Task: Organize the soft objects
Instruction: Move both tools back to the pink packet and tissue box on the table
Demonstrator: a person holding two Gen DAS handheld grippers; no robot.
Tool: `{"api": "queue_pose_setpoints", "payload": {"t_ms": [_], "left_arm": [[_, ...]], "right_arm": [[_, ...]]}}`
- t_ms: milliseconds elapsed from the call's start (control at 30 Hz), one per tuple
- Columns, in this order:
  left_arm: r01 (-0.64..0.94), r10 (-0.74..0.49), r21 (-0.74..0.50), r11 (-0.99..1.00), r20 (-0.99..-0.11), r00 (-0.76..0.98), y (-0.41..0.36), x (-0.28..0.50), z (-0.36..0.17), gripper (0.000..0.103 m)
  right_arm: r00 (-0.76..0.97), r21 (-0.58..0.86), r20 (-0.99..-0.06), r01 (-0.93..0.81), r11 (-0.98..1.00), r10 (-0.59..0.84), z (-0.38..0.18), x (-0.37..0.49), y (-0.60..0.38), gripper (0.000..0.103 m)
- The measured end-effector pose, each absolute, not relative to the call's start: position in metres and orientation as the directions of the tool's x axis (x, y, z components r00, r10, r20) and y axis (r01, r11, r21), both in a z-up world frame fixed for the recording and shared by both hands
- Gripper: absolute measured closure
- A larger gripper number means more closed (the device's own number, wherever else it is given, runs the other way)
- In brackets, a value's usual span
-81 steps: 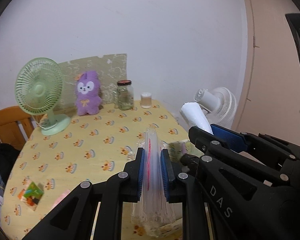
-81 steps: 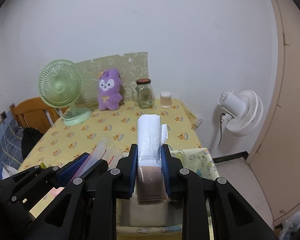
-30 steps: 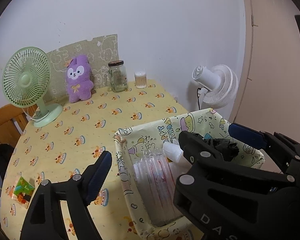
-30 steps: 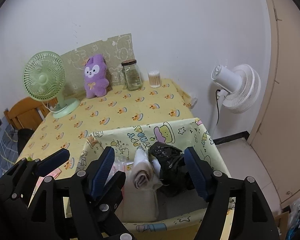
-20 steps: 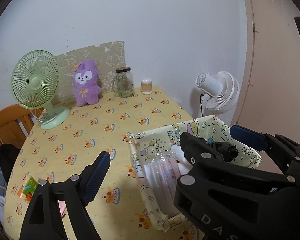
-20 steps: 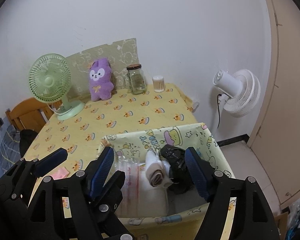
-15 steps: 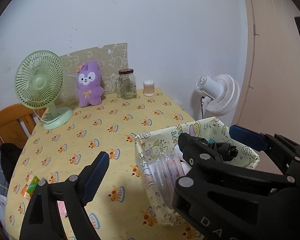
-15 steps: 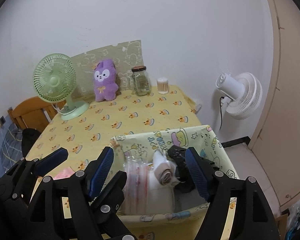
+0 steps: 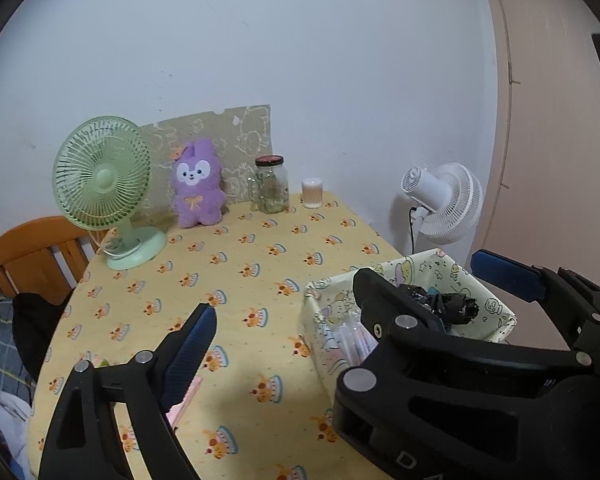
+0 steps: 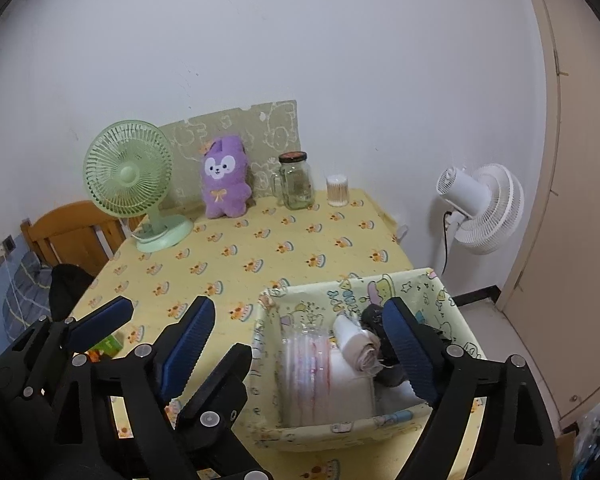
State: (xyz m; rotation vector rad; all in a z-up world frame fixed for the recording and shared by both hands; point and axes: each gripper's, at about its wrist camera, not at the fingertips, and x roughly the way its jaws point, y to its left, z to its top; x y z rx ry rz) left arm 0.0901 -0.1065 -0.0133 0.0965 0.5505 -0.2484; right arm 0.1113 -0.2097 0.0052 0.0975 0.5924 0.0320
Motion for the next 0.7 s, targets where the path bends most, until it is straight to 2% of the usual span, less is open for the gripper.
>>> {"api": "queue_pose_setpoints", "payload": {"t_ms": [333, 700], "left_arm": [[0.25, -0.209, 0.015, 0.968, -0.5, 0.841, -0.079, 0.081, -0.005, 0.007], [0.194, -0.159, 0.019, 0.981, -0.497, 0.853, -0.044, 0.077, -0.009, 0.002]], "right_arm": [[0.852, 0.069, -0.521, -0.014, 0.998, 0.048, 0.019, 0.102, -0.179, 0.002], [0.853, 0.063, -0.517, -0.037, 0.997, 0.064, 0.02, 0.101, -0.145, 0.0]]}}
